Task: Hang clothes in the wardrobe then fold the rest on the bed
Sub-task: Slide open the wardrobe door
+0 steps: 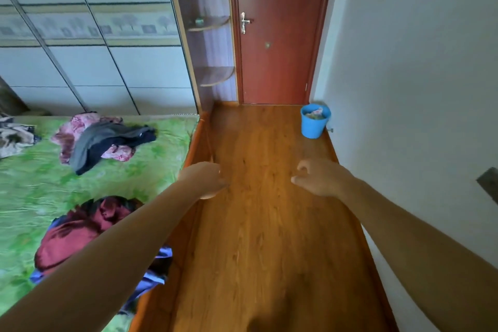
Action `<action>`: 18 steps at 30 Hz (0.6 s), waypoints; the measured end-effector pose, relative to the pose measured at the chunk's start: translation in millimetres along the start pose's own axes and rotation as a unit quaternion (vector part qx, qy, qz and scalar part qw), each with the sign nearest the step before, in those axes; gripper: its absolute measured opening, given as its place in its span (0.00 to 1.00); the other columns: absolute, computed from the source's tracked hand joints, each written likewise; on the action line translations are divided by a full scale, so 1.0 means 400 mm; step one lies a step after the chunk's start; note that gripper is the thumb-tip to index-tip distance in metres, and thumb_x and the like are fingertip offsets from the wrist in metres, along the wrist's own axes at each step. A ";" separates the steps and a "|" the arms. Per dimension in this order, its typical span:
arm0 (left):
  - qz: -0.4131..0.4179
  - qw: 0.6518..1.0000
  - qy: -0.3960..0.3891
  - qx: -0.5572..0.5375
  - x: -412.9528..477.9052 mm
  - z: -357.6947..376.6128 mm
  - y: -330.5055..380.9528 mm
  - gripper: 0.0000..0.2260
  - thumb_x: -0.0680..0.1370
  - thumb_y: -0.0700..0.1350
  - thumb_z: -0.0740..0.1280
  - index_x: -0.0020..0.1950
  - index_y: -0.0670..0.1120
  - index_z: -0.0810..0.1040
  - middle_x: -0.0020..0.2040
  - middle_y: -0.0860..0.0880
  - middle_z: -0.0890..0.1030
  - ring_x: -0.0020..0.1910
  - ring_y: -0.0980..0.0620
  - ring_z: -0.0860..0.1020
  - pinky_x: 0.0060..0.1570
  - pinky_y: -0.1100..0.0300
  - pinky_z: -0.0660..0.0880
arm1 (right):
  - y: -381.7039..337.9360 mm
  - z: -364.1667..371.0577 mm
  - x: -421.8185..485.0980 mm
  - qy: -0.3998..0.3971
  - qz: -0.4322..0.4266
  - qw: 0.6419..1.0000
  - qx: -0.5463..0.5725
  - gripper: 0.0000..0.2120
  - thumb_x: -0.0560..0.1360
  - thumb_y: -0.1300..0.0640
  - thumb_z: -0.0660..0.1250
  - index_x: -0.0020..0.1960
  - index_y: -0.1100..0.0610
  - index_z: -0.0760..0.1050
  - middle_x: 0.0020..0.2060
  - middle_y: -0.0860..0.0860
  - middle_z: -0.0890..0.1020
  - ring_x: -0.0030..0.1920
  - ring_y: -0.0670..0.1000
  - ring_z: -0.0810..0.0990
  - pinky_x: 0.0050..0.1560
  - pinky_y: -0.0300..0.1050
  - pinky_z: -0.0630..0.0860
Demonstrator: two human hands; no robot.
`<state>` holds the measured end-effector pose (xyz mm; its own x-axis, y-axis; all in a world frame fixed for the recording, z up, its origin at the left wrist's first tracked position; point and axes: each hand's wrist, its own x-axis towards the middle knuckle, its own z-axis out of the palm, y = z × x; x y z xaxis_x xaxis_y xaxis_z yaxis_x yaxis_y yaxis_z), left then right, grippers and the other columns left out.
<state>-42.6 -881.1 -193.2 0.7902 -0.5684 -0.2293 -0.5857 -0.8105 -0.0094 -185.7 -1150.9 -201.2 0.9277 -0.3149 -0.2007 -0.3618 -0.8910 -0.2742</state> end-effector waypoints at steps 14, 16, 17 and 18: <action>-0.083 0.995 0.030 -0.040 0.701 -0.152 -0.297 0.20 0.79 0.58 0.59 0.65 0.49 0.77 0.59 0.48 0.80 0.57 0.45 0.79 0.56 0.47 0.79 | -0.122 -0.213 0.854 -0.015 -0.084 0.996 -0.039 0.25 0.79 0.37 0.63 0.71 0.48 0.71 0.66 0.49 0.78 0.62 0.50 0.79 0.61 0.50 0.78; -0.095 0.994 0.035 -0.039 0.795 -0.188 -0.344 0.20 0.80 0.57 0.59 0.67 0.49 0.76 0.62 0.47 0.79 0.59 0.44 0.79 0.57 0.48 0.78 | -0.149 -0.251 0.967 -0.006 -0.092 0.995 -0.034 0.25 0.79 0.37 0.62 0.71 0.48 0.71 0.66 0.49 0.78 0.63 0.51 0.79 0.62 0.51 0.78; -0.101 0.994 0.035 -0.039 0.841 -0.202 -0.366 0.20 0.80 0.57 0.59 0.67 0.50 0.75 0.63 0.47 0.79 0.60 0.45 0.78 0.58 0.48 0.78 | -0.159 -0.266 1.021 -0.003 -0.095 0.995 -0.035 0.25 0.79 0.37 0.62 0.71 0.48 0.71 0.66 0.49 0.78 0.63 0.51 0.79 0.62 0.52 0.77; -0.106 0.993 0.033 -0.039 0.887 -0.215 -0.385 0.20 0.80 0.57 0.60 0.68 0.50 0.75 0.64 0.48 0.78 0.61 0.45 0.78 0.58 0.49 0.78 | -0.168 -0.278 1.076 0.003 -0.100 0.994 -0.039 0.25 0.79 0.36 0.62 0.71 0.48 0.71 0.66 0.49 0.79 0.62 0.51 0.79 0.62 0.51 0.77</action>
<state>343.7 -970.0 -189.5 0.9060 -0.3895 -0.1657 -0.3911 -0.9200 0.0244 248.3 -1263.1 -164.5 0.9808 -0.1314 -0.1443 -0.1629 -0.9583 -0.2347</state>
